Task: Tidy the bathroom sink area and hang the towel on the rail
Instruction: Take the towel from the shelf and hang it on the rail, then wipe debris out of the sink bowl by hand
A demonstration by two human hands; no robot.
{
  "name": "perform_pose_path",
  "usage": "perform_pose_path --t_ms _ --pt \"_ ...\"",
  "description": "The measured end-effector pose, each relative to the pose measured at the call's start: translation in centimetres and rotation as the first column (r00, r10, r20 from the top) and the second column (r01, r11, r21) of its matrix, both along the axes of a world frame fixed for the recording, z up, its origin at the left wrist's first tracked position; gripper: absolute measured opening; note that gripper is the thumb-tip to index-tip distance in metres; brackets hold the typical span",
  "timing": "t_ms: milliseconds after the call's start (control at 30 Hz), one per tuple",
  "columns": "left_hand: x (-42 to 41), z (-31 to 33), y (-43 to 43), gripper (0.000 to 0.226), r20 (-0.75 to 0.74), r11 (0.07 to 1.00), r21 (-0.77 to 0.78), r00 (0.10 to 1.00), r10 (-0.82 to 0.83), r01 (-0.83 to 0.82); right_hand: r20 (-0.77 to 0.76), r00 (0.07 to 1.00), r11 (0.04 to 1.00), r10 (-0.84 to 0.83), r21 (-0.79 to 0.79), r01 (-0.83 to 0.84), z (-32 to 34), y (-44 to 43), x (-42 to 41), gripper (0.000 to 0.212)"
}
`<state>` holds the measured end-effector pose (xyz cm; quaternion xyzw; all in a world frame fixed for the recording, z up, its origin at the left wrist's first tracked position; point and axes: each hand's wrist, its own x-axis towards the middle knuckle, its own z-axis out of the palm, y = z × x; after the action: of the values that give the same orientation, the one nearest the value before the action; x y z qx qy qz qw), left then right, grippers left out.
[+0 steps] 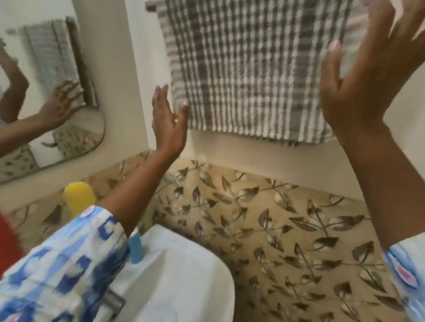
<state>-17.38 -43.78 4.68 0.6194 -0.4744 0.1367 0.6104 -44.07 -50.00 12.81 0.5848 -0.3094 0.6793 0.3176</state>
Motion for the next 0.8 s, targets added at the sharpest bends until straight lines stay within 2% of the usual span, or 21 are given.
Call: perform_pose_path --t_ms 33,100,167,233,300,367,400,433,467,533,633,700,767,800 --pt "0.0 -2.3 0.7 0.059 -0.007 1.000 0.012 1.000 0.001 -0.001 -0.017 0.994 0.992 0.105 -0.066 -0.106 -2.1 0.2 1.1 0.037" --pt "0.0 -7.1 2.4 0.062 0.039 0.998 0.057 0.999 0.015 -0.017 -0.093 0.953 0.950 0.288 -0.100 -0.296 -7.2 1.1 3.6 0.030" --pt "0.2 -12.7 5.1 0.061 0.163 0.985 0.165 0.986 0.025 -0.052 -0.236 0.829 0.856 0.508 0.030 -0.516 -13.6 2.8 6.7 0.024" --pt "0.5 -18.1 8.3 0.059 0.294 0.950 0.303 0.956 -0.015 -0.078 -0.319 0.663 0.735 0.678 0.279 -0.618 -20.7 4.9 9.5 0.024" --pt "0.8 -22.8 12.0 0.053 0.385 0.891 0.441 0.919 -0.080 -0.107 -0.316 0.511 0.586 0.799 0.596 -0.548 -27.2 6.8 11.4 0.028" --pt "1.4 -26.4 16.0 0.044 0.422 0.829 0.536 0.901 -0.097 -0.162 -0.211 0.350 0.329 0.913 0.887 -0.325 -32.6 8.3 12.8 0.031" --pt "1.7 -27.9 18.2 0.041 0.423 0.801 0.569 0.901 -0.092 -0.186 -0.149 0.281 0.202 0.948 0.964 -0.172 -34.8 8.9 13.2 0.035" --pt "1.9 -29.2 20.2 0.038 0.431 0.777 0.594 0.898 -0.087 -0.210 -0.115 0.224 0.122 0.968 0.992 -0.018 -36.6 9.3 13.6 0.041" --pt "2.1 -30.5 22.3 0.036 0.431 0.743 0.629 0.898 -0.085 -0.231 -0.109 0.170 0.090 0.979 0.989 0.119 -38.4 9.8 14.1 0.047" --pt "2.3 -32.8 26.2 0.042 0.411 0.670 0.703 0.905 -0.111 -0.238 -0.124 0.093 0.091 0.988 0.950 0.300 -41.2 10.6 15.1 0.055" --pt "2.0 -35.1 30.0 0.063 0.390 0.598 0.765 0.911 -0.135 -0.239 -0.206 0.012 0.184 0.978 0.898 0.401 -43.9 12.0 16.4 0.056" --pt "1.4 -36.2 31.2 0.056 0.353 0.548 0.803 0.928 -0.119 -0.236 -0.281 -0.067 0.282 0.957 0.858 0.430 -45.3 13.2 17.2 0.056" --pt "0.8 -37.6 31.7 0.040 0.259 0.475 0.859 0.962 -0.083 -0.191 -0.313 -0.097 0.322 0.945 0.827 0.462 -46.3 14.2 17.8 0.057" --pt "0.6 -38.2 31.8 0.051 0.186 0.385 0.911 0.981 -0.058 -0.150 -0.326 -0.111 0.338 0.939 0.808 0.483 -46.8 14.7 18.1 0.057"
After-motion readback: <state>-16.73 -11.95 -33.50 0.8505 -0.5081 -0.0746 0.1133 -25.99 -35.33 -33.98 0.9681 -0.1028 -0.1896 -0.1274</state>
